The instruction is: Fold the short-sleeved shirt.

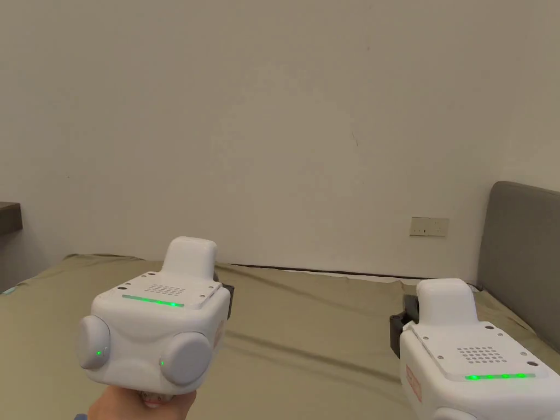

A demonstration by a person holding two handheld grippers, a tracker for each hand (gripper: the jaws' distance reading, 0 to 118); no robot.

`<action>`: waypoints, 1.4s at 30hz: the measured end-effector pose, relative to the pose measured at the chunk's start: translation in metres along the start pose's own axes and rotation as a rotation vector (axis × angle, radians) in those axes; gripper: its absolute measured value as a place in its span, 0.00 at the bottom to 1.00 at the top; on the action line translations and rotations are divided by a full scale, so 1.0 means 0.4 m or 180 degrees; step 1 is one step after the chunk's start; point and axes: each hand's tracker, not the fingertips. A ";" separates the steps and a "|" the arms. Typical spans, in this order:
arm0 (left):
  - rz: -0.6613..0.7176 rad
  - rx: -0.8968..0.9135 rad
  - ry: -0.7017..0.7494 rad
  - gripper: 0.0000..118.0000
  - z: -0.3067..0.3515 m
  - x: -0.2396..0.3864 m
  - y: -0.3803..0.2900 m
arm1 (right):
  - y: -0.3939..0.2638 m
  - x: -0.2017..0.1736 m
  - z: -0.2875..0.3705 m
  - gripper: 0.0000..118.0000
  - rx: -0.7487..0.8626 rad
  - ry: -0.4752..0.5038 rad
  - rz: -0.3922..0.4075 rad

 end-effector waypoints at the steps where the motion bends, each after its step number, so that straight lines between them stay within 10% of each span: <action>1: -0.0001 0.0000 0.0061 0.00 0.000 -0.006 -0.019 | -0.006 -0.004 -0.002 0.02 -0.0127 0.0176 -0.0034; 6: 0.0060 -0.0407 0.0434 0.00 0.043 -0.158 -0.142 | -0.051 -0.133 -0.005 0.02 -0.0224 0.0673 0.0268; 12: 0.0864 -0.1109 0.1740 0.00 0.247 -0.505 -0.402 | -0.151 -0.534 -0.035 0.02 -0.0668 0.2003 0.0552; 18: 0.1005 -0.1473 0.2129 0.00 0.350 -0.661 -0.536 | -0.218 -0.736 -0.086 0.02 -0.1086 0.2500 0.0335; 19: 0.1065 -0.1478 0.2064 0.21 0.340 -0.674 -0.546 | -0.221 -0.747 -0.093 0.02 -0.1096 0.2503 0.0367; 20: 0.1215 -0.1507 0.1951 0.76 0.315 -0.685 -0.553 | -0.223 -0.750 -0.098 0.02 -0.1102 0.2506 0.0382; 21: 0.1407 -0.1551 0.1805 0.86 0.280 -0.693 -0.567 | -0.223 -0.746 -0.104 0.02 -0.1123 0.2520 0.0406; 33: 0.0684 -0.2466 0.0325 0.86 -0.536 -0.507 -0.745 | -0.356 -0.573 -0.284 0.02 -0.1701 0.1961 0.0503; 38: 0.0576 -0.2349 0.0379 0.83 -0.591 -0.498 -0.807 | -0.436 -0.504 -0.335 0.02 -0.1935 0.1825 0.0369; 40: 0.0419 -0.2468 0.0344 0.46 -0.573 -0.529 -0.801 | -0.458 -0.484 -0.347 0.02 -0.1998 0.1801 0.0328; 41: 0.0337 -0.2454 0.0490 0.04 -0.566 -0.558 -0.801 | -0.469 -0.474 -0.350 0.02 -0.2017 0.1805 0.0301; 42: 0.0308 -0.2503 0.0642 0.04 -0.554 -0.604 -0.799 | -0.478 -0.466 -0.347 0.02 -0.2031 0.1799 0.0274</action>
